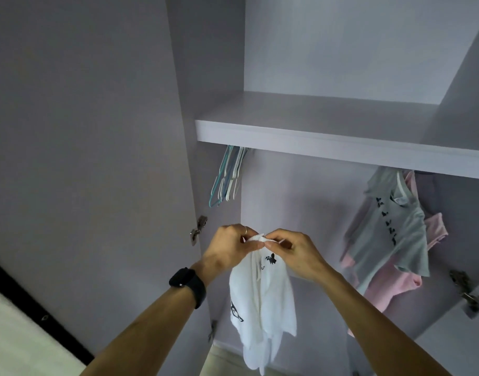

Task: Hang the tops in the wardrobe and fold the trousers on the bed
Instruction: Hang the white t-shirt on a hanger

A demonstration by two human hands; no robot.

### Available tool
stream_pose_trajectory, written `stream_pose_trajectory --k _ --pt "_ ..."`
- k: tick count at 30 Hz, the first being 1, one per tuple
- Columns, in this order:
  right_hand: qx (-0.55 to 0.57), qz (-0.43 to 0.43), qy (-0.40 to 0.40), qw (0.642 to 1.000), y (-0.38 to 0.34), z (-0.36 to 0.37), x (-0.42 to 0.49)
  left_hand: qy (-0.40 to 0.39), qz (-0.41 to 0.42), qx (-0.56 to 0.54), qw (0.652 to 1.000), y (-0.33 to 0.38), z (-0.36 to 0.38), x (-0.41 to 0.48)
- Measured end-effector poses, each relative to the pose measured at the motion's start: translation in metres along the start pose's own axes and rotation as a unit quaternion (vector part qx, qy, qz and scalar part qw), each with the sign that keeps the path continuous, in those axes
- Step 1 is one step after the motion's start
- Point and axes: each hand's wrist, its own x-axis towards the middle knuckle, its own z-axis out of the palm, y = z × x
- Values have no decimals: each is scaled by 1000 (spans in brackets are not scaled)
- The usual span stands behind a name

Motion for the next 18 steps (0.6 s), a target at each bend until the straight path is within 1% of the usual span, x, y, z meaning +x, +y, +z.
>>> stream_pose_trajectory --k 4,6,7,9,11,12,14,18 --pt "19 6 -1 1000 -3 10 4 35 16 75 996 -11 -4 -11" --pt "22 6 -7 1000 -5 14 7 53 28 151 987 -13 -5 -17" --pt "20 5 -13 1000 -6 15 9 74 44 192 978 -14 -6 -20" --pt "12 -2 -22 1000 -7 15 16 152 86 273 946 -18 -10 -24" --pt "6 -21 -29 999 -11 11 26 239 119 321 909 -21 -15 -24" --pt "3 -32 -27 999 -13 8 31 269 125 334 895 -20 -19 -22" --pt "-3 -51 -25 998 -17 1 46 296 118 363 875 -16 -35 -15" --pt "-38 -42 -6 998 -13 -11 77 282 66 461 839 -10 -63 -14"
